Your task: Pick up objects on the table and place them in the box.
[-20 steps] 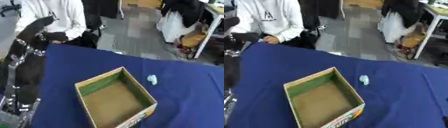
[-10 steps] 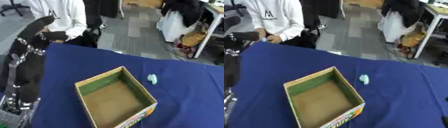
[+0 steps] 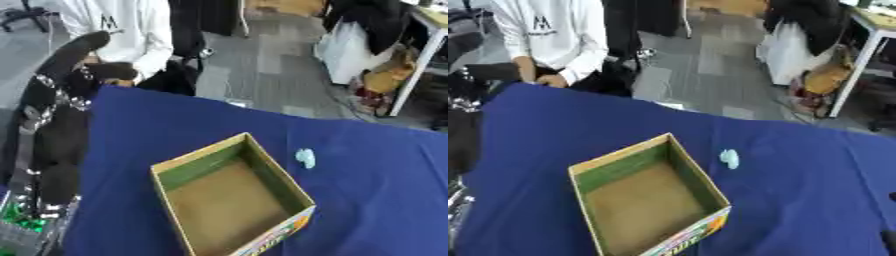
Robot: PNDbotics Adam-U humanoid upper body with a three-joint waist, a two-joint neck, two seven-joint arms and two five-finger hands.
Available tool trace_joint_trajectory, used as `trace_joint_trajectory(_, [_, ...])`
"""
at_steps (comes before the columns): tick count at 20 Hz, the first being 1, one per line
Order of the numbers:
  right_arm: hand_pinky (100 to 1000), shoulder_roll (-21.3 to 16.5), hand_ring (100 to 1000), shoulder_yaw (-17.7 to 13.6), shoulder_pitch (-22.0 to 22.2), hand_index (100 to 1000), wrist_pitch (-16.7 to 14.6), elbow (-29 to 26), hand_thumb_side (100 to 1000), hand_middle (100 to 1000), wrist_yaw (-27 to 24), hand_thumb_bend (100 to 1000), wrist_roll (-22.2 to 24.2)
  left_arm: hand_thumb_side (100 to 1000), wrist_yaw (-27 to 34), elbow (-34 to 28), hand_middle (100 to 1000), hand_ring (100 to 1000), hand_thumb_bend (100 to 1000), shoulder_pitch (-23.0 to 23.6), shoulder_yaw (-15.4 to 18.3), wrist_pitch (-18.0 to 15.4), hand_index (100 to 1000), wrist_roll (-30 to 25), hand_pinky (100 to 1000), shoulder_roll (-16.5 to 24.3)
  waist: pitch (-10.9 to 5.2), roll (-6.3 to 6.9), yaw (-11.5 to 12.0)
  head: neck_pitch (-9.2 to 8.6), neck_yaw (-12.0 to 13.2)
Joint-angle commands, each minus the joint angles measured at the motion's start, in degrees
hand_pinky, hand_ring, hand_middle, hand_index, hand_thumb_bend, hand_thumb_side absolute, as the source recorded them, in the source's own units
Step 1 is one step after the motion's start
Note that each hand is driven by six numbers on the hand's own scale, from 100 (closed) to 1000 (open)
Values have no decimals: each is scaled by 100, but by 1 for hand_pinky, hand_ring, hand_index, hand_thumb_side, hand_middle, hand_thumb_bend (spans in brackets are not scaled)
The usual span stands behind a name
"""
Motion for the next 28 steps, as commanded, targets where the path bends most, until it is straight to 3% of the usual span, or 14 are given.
trace_joint_trajectory(1, [520,-70,693,-35,-44,756,-10,-87,1000,739,-31,317,24,720,-34,-80,908,695,1000,-56,19,16,943,-4,830,118,-41,9,0,-70,27])
trace_joint_trajectory(11, [515,-69,686,-15,-61,748,20,-87,1000,731,-64,323,39,716,-25,-80,907,696,1000,-63,14,11,942,-6,831,118,-58,5,13,-181,33])
trace_joint_trajectory(16, [499,-53,672,16,-132,749,136,-87,1000,722,-157,372,109,718,-20,-80,907,697,1000,-71,14,3,942,-4,832,113,-63,6,30,-193,42])
trace_joint_trajectory(19, [479,25,634,122,-402,744,384,-87,1000,696,-400,436,287,719,-10,-80,907,696,1000,-85,-1,-7,941,-12,832,95,-51,15,65,-126,2])
trace_joint_trajectory(22, [420,64,597,226,-669,740,592,-85,1000,671,-612,444,472,717,5,-80,908,695,1000,-109,-16,-7,943,-30,832,73,-14,13,98,-109,-31])
trace_joint_trajectory(28, [375,124,546,355,-1371,710,923,283,1000,619,-834,486,424,720,41,-80,910,692,1000,-197,-17,-40,944,-53,832,-36,168,42,192,-228,-142])
